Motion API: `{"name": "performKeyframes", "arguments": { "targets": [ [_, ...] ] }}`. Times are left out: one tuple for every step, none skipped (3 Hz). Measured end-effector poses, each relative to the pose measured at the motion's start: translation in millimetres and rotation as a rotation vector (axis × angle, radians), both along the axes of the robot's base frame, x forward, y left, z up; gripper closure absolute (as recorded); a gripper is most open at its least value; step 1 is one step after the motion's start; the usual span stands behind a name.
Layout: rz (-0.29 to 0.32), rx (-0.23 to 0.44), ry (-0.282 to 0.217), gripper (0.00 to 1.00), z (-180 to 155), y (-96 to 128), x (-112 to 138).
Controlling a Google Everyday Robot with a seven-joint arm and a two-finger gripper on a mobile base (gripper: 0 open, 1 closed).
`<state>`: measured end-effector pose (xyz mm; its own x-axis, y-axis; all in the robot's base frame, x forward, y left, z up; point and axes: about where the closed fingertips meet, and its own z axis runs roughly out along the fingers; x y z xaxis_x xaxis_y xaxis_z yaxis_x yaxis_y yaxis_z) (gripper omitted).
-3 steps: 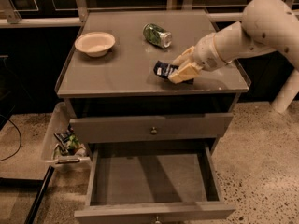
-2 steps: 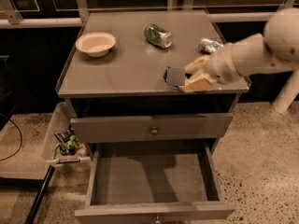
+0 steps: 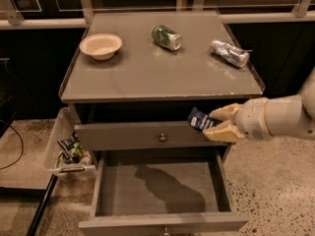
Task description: Place rxbar blueberry into middle drawer
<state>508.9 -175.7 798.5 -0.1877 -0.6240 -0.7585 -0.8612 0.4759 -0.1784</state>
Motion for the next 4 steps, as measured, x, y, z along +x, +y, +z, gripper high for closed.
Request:
{"name": "performKeyframes", "arguments": {
  "targets": [
    [-0.024,0.020,0.073,1.00,-41.1,0.6,-17.6],
    [-0.022,0.019,0.079,1.00,-44.2,1.8,-19.6],
    [-0.008,0.014,0.087,1.00,-60.9,18.2,-12.3],
    [0.004,0.021,0.165,1.00,-127.4,44.1,-4.6]
  ]
}}
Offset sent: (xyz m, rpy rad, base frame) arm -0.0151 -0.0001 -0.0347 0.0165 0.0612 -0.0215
